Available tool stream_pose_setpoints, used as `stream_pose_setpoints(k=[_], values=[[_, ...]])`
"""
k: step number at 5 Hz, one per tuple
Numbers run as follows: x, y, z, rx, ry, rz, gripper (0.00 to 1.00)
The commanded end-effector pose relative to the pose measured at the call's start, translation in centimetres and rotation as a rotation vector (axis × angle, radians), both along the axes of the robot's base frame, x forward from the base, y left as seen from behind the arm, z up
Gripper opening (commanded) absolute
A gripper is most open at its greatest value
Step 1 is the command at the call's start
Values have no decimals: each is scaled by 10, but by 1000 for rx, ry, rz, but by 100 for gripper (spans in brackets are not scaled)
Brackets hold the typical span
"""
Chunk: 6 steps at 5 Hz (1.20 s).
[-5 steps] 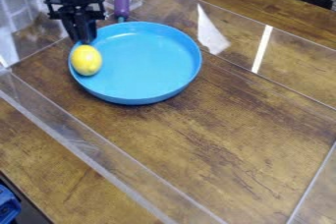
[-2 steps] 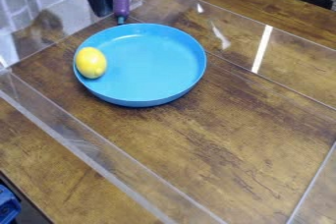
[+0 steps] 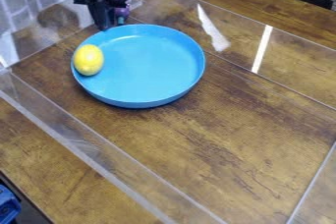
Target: Move the carrot to the right side
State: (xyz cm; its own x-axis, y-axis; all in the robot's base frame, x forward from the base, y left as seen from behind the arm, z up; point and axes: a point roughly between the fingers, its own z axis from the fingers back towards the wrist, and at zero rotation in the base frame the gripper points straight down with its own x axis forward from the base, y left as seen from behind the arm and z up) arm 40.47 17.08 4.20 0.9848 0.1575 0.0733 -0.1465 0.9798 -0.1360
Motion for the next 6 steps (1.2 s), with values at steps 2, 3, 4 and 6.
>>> stream_pose_setpoints(k=[2,3,4,6], values=[[9,-2,-2,23,-22,-47,100],[8,-13,-4,24,-17,-109,100],[6,-23,-8,25,-12,-171,100],[7,-41,-8,25,-2,-265,0]])
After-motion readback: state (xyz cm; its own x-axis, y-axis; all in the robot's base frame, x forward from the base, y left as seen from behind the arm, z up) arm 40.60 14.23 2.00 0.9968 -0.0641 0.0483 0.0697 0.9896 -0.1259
